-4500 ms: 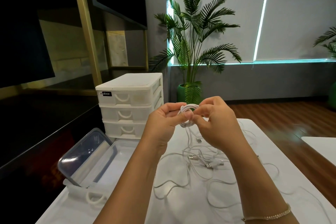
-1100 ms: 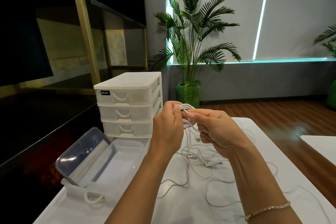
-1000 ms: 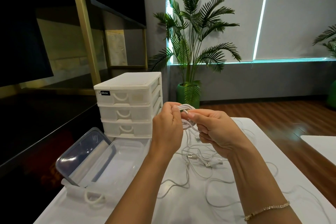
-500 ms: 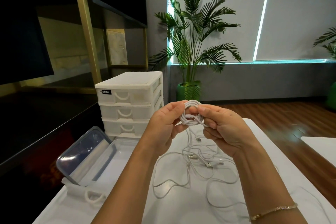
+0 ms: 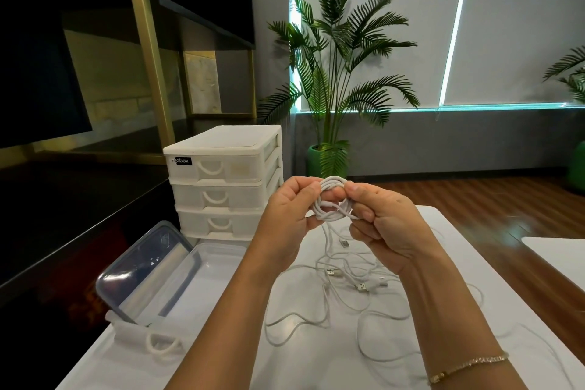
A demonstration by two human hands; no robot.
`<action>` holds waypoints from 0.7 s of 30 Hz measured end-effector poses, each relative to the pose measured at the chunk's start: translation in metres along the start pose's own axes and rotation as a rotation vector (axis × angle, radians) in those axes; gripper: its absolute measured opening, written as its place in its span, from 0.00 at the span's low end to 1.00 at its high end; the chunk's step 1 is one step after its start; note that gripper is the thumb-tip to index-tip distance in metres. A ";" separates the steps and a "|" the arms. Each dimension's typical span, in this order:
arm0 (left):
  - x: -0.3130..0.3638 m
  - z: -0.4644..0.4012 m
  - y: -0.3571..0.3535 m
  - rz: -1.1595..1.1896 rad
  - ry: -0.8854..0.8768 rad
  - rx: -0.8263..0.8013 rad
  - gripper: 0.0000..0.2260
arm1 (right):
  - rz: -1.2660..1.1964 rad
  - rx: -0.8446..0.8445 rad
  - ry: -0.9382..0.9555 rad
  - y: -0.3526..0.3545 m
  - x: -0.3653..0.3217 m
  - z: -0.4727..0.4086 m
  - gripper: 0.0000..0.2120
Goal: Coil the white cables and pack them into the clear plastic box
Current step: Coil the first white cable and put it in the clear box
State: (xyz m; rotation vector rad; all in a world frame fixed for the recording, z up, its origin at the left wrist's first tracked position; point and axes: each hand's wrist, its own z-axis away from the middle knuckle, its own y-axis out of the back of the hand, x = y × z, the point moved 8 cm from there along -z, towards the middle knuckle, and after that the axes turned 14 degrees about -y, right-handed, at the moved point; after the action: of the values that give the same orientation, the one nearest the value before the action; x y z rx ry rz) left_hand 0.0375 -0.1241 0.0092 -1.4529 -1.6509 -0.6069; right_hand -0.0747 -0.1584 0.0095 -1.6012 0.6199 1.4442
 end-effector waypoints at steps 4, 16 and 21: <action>0.009 0.000 0.000 -0.302 -0.132 -0.059 0.09 | -0.003 0.013 -0.026 -0.001 0.000 0.001 0.19; 0.026 0.002 -0.009 -1.013 -0.420 -0.254 0.11 | 0.435 0.183 -0.182 0.009 0.002 0.009 0.08; 0.013 0.006 -0.018 -1.009 -0.293 -0.366 0.10 | 0.717 0.430 0.053 0.020 -0.019 0.012 0.08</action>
State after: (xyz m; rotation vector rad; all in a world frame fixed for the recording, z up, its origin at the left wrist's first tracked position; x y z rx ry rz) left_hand 0.0189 -0.1160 0.0201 -0.8626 -2.6000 -1.3387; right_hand -0.1013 -0.1621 0.0230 -1.1161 1.5316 1.6075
